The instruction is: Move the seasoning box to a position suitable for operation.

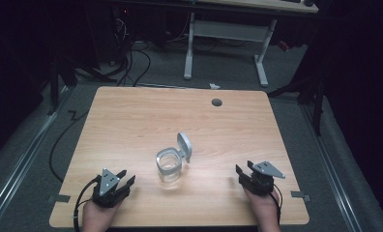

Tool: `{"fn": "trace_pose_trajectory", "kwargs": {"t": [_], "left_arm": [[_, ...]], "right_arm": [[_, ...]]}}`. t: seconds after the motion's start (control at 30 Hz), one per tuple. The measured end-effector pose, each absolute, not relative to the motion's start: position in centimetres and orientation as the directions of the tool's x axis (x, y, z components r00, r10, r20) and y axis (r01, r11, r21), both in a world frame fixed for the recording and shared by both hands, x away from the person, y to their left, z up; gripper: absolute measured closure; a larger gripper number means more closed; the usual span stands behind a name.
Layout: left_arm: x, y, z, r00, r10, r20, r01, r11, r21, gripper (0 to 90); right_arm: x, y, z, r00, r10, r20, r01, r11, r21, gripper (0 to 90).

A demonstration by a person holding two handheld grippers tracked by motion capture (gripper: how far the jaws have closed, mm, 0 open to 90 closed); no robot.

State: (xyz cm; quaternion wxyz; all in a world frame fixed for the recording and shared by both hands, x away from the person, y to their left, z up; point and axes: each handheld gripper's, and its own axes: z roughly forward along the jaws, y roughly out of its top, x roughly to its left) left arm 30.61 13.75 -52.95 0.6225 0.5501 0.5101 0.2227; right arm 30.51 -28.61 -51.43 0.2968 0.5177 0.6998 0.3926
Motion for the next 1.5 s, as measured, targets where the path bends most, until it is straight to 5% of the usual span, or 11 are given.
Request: {"fn": "trace_pose_trajectory", "kwargs": {"t": [0.43, 0.63, 0.7, 1.03, 1.5], "left_arm": [[30.3, 11.9, -52.8, 0.436, 0.800, -0.412, 0.310, 0.296, 0.904, 78.8], [30.3, 12.6, -52.6, 0.429, 0.798, -0.423, 0.301, 0.316, 0.900, 85.3], [30.4, 12.9, -52.4, 0.422, 0.802, -0.423, 0.290, 0.323, 0.901, 85.7], [30.7, 14.0, -52.5, 0.408, 0.787, -0.462, 0.316, 0.353, 0.880, 78.9], [30.8, 13.6, -52.6, 0.396, 0.787, -0.472, 0.330, 0.358, 0.874, 82.1]], "right_arm": [[30.2, -28.0, -51.9, -0.368, 0.927, 0.074, 0.514, 0.137, 0.847, 69.4], [30.7, -23.9, -51.8, -0.475, 0.879, 0.046, 0.490, 0.221, 0.843, 80.1], [31.4, -21.1, -51.7, -0.543, 0.839, 0.037, 0.479, 0.274, 0.834, 90.0], [34.9, -15.1, -51.5, -0.632, 0.774, 0.035, 0.458, 0.336, 0.823, 90.0], [38.4, -13.8, -51.0, -0.608, 0.793, 0.035, 0.465, 0.321, 0.825, 90.0]]}}
